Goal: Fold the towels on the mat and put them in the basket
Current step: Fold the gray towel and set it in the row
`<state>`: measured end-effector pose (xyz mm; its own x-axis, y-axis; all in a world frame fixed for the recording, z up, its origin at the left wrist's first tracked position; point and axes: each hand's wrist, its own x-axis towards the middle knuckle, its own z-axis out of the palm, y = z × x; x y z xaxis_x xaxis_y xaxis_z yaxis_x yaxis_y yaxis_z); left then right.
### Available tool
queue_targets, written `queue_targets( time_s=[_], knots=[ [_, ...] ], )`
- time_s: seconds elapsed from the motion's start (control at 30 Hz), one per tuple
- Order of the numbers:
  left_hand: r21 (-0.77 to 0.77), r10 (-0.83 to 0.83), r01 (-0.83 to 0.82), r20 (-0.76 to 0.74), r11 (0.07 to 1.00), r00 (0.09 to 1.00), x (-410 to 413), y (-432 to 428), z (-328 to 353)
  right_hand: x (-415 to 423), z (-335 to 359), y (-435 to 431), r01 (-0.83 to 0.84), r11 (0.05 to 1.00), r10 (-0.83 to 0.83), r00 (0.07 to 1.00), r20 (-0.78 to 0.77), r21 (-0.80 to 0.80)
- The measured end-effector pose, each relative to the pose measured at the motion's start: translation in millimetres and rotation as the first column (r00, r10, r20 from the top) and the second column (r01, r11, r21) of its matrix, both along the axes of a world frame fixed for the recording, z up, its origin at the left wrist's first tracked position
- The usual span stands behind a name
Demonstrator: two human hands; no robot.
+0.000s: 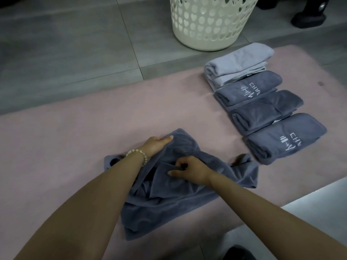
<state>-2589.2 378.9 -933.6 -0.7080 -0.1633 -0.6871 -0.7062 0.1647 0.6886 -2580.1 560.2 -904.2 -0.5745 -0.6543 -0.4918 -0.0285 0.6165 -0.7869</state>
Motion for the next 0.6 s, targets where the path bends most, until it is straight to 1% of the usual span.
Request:
queue_targets(
  time_s=[0.07,0.17,0.2,0.23,0.27,0.33,0.4,0.43,0.47,0.5,0.6],
  knots=[
    [0.028,0.048,-0.048,0.002,0.998,0.999,-4.7,2.3,6.5,-5.0,10.3,5.0,-0.034,0.999,0.037,0.995,0.095,-0.033],
    [0.131,0.123,-0.112,-0.075,0.985,0.99,-6.2,0.1,20.3,-9.2,30.6,12.5,-0.164,0.985,0.172,0.967,0.186,-0.059],
    [0.181,0.151,-0.13,-0.107,0.975,0.983,-4.4,-2.0,25.6,-10.3,39.2,14.5,-0.18,0.98,0.195,0.955,0.222,-0.085],
    [0.231,0.176,-0.141,-0.136,0.963,0.975,-1.4,-3.6,31.4,-11.0,50.1,16.5,-0.161,0.979,0.19,0.946,0.264,-0.128],
    [0.271,0.19,-0.14,-0.168,0.952,0.967,2.9,-3.3,38.2,-12.3,60.6,17.8,-0.116,0.978,0.164,0.94,0.298,-0.173],
    [0.311,0.17,-0.095,-0.221,0.946,0.96,14.0,1.0,51.5,-17.8,74.6,18.6,0.037,0.954,0.068,0.94,0.334,-0.298],
    [0.331,0.137,-0.052,-0.238,0.942,0.962,27.9,8.4,63.3,-24.9,78.2,16.9,0.247,0.875,-0.097,0.932,0.35,-0.417],
    [0.37,0.138,-0.047,-0.223,0.928,0.965,33.5,12.2,68.0,-29.8,76.0,15.6,0.33,0.832,-0.191,0.925,0.328,-0.446],
    [0.428,0.154,-0.059,-0.193,0.902,0.969,39.0,15.2,69.6,-34.5,71.9,14.4,0.379,0.808,-0.275,0.92,0.28,-0.452],
    [0.492,0.179,-0.082,-0.154,0.867,0.972,43.8,18.0,70.6,-38.1,67.1,14.4,0.399,0.803,-0.333,0.917,0.222,-0.443],
    [0.608,0.275,-0.196,-0.038,0.77,0.961,50.9,25.4,71.7,-42.6,51.7,16.5,0.431,0.818,-0.406,0.902,0.149,-0.381]
  ],
)
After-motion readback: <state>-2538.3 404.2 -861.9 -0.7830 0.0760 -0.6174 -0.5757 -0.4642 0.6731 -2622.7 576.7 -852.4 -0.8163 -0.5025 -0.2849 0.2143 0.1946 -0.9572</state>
